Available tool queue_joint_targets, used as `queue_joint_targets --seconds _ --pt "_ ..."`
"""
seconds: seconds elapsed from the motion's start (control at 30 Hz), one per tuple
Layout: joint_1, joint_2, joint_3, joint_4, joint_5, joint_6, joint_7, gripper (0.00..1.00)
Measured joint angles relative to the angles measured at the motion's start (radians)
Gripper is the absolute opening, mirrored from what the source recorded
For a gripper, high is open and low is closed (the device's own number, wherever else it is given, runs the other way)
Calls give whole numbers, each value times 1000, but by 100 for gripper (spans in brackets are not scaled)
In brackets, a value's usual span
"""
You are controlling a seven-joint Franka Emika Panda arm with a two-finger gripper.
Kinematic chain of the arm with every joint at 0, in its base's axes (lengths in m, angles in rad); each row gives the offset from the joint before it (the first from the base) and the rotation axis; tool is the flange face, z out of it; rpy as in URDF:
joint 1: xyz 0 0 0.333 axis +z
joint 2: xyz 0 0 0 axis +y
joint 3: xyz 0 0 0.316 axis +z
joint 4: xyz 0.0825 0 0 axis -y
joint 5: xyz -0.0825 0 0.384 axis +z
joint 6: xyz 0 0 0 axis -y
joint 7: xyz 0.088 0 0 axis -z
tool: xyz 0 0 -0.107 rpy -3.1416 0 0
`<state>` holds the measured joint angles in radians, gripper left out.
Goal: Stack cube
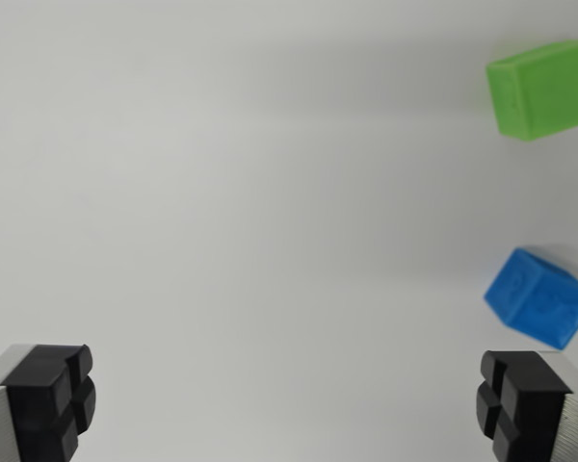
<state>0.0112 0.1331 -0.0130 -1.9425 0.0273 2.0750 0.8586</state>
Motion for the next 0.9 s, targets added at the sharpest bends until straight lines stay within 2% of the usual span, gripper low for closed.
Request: queue_joint_targets --seconds 0.6,0.9 --pt "-1 0 0 -1 0 0 0 100" --pt "-6 0 -5 -23 0 18 4 100"
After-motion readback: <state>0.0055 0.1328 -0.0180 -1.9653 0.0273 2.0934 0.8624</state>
